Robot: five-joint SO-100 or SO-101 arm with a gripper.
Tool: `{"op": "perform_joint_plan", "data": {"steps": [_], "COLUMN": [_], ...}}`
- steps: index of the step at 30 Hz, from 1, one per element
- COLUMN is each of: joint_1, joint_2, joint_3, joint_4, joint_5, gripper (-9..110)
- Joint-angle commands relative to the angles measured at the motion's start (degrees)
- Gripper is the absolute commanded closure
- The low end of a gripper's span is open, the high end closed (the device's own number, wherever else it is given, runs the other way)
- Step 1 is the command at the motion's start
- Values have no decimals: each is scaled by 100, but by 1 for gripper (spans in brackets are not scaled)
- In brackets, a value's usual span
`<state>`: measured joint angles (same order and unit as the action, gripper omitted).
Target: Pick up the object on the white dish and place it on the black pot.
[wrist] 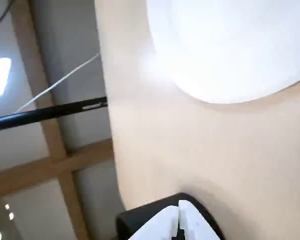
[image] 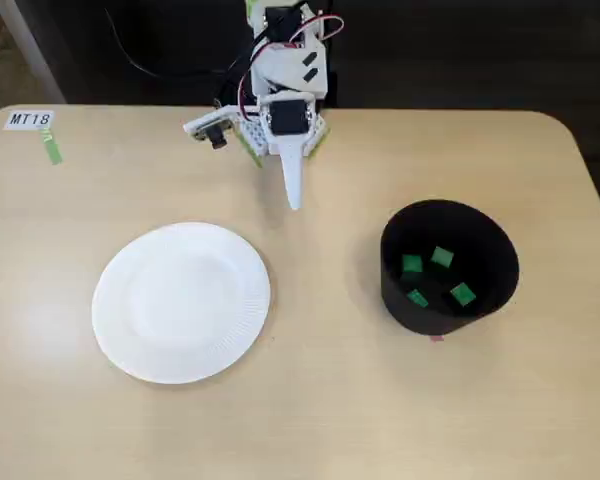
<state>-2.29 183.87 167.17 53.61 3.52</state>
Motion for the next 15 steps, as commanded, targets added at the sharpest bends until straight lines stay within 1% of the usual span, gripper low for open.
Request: {"op": "perform_joint_plan", "data": {"steps": [1,10,15], "joint_1": [105,141,176], "joint_2": [677,686,694], "joint_3": [281,1020,1020], "joint_4": [167,141,141], "joint_5": [18,-299,-413], "gripper": [101,101,101]}}
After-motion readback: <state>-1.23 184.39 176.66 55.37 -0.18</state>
